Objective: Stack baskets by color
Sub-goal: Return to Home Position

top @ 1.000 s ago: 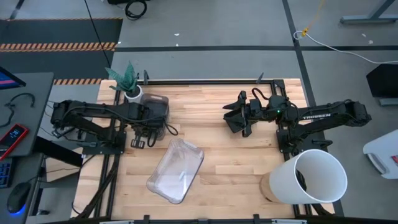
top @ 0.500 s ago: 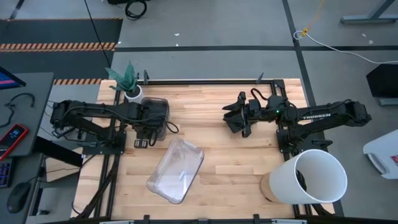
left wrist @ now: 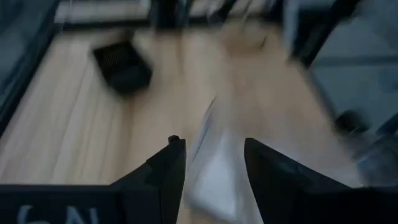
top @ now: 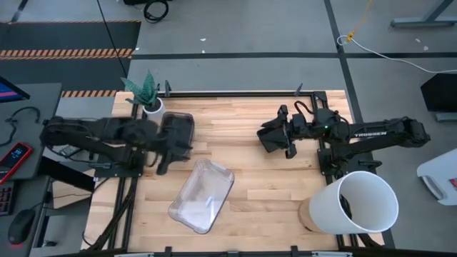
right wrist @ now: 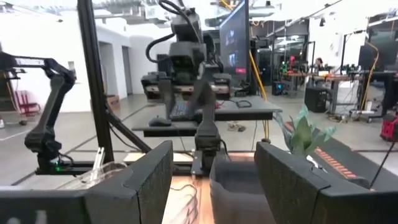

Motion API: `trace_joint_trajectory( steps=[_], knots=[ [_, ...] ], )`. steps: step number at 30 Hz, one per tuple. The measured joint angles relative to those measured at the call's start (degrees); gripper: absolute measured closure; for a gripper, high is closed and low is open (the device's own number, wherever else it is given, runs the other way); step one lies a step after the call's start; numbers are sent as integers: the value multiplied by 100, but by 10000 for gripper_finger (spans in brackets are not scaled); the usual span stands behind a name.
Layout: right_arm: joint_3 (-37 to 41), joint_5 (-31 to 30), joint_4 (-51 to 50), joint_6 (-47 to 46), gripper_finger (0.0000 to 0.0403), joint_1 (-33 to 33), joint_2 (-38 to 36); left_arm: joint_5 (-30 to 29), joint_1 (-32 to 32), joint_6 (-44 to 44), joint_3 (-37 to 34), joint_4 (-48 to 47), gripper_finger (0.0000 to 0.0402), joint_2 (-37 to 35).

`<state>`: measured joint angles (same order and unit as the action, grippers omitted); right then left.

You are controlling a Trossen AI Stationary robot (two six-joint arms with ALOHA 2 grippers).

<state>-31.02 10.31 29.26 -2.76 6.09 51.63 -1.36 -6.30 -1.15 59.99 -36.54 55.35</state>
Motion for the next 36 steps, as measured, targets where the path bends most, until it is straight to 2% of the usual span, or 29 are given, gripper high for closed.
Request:
trace_joint_trajectory(
  steps=[6,11,17,24,28,33,36],
  knots=[
    [400,11,179,125,172,69,-172,-184,-517,21,-1442,2062,230,-846],
    [718,122,712,37,172,279,-180,-194,-616,59,-2600,3428,232,-1325],
    [1119,395,1214,-152,172,475,-193,-200,-610,224,-3458,4418,253,-1813],
    [1652,551,1556,-463,172,811,-484,-498,-604,182,-4203,4610,282,-2581],
    [2209,544,2143,-800,172,1016,-702,-503,-604,-2,-4775,5264,291,-2969],
    [2869,520,2968,-1209,172,1194,-811,-503,-604,2,-5513,6373,302,-3075],
    [3057,542,3119,-1405,172,1229,-831,-502,-604,14,-5812,6678,311,-3074]
  ],
)
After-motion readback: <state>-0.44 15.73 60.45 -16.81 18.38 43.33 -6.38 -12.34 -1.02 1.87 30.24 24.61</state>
